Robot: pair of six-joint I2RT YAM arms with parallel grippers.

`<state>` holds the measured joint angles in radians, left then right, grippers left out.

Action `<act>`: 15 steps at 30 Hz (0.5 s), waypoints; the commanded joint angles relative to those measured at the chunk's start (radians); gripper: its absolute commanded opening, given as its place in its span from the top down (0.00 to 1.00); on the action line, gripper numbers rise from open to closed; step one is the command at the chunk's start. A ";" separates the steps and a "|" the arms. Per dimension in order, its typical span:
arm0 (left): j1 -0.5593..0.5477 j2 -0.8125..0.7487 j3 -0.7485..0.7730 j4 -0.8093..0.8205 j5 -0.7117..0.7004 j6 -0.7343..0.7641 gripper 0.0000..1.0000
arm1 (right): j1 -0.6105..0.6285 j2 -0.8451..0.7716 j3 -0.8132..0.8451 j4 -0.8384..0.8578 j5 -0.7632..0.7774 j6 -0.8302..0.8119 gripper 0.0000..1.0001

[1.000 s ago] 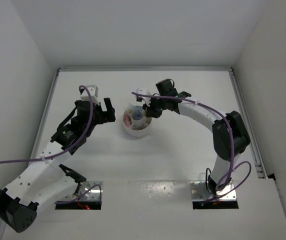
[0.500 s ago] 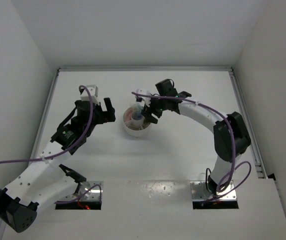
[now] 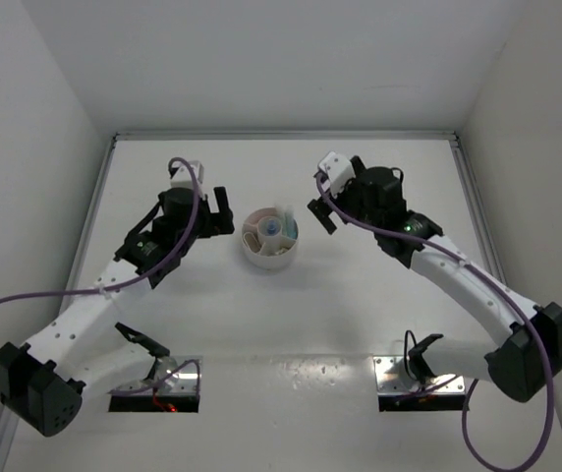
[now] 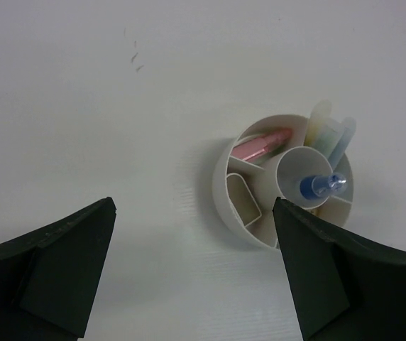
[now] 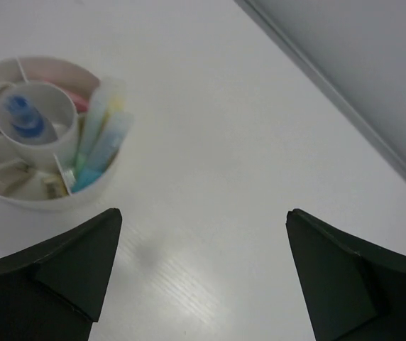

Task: Sort the stationery into containers
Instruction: Reset both arms

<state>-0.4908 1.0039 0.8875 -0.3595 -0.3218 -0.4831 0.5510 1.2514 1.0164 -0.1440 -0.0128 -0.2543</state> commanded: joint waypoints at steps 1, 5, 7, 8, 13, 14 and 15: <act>0.012 0.047 0.099 0.047 0.038 -0.015 0.00 | -0.005 -0.056 -0.113 0.081 0.230 0.082 0.00; 0.012 0.146 0.133 0.047 0.034 0.032 0.00 | -0.014 -0.089 -0.110 0.067 0.315 0.111 0.00; 0.034 0.173 0.133 0.028 0.052 0.050 0.00 | -0.014 -0.102 -0.101 0.054 0.345 0.124 0.00; 0.043 0.173 0.133 0.019 0.062 0.064 0.00 | -0.023 -0.113 -0.101 0.054 0.362 0.124 0.00; 0.043 0.058 0.078 0.039 0.040 0.095 0.00 | -0.043 -0.113 -0.139 0.087 0.407 0.147 0.00; 0.043 0.038 0.067 0.050 0.040 0.106 0.00 | -0.043 -0.113 -0.139 0.087 0.396 0.159 0.00; 0.043 0.019 0.054 0.060 0.040 0.106 0.00 | -0.043 -0.113 -0.139 0.087 0.384 0.186 0.00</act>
<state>-0.4564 1.1248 0.9668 -0.3542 -0.2832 -0.4103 0.5098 1.1511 0.8845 -0.1005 0.3405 -0.1268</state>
